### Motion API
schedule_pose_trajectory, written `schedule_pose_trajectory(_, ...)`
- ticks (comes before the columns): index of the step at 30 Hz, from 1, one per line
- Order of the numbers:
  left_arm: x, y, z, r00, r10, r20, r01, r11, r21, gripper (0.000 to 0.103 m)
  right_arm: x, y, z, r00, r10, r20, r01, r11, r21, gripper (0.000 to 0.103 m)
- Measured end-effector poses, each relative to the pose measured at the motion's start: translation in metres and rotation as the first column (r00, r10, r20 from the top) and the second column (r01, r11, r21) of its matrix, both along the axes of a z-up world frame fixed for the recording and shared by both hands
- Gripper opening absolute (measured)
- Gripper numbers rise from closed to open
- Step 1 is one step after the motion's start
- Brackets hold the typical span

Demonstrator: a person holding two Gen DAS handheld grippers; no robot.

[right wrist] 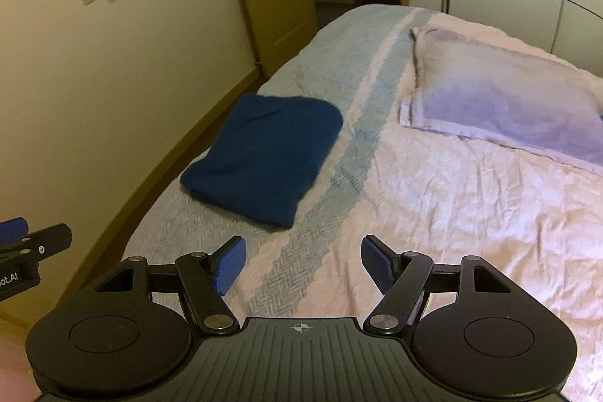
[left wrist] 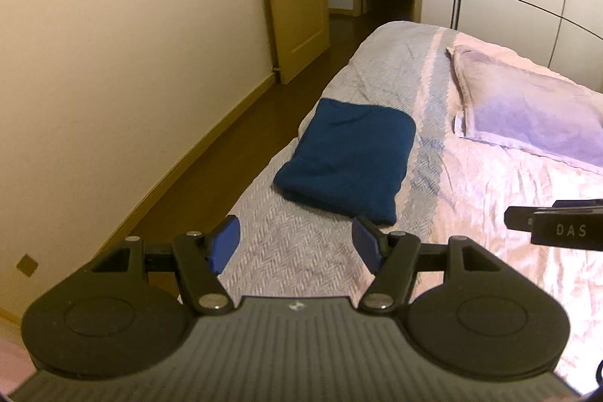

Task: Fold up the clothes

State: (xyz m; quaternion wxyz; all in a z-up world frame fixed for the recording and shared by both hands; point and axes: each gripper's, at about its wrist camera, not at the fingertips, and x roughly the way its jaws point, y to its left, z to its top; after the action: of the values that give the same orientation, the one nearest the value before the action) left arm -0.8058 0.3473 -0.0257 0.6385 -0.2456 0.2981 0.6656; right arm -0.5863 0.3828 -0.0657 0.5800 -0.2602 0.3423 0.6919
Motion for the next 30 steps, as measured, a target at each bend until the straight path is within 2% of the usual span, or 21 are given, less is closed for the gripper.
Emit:
schedule_pose_trajectory(11,-0.002,0.020,-0.017,1.000,-0.031,0.001,0.031,0.997,-0.074,0.062,-0.011,0.020,-0.011,1.000,-0.007,0.017,0.009,0.998,-0.064,0.071)
schedule_pose_trajectory(21,-0.007,0.059,-0.024,0.996,-0.087,-0.031,0.085,0.993,-0.081,0.062,-0.013,0.043,-0.010,0.997,-0.082,0.012,0.083,0.995,-0.064,0.071)
schedule_pose_trajectory(30,-0.010,0.084,-0.044,0.998,-0.066,-0.014,0.064,0.992,-0.113,0.062,-0.012,0.066,-0.016,0.996,-0.083,0.032,0.086,0.992,-0.090,0.071)
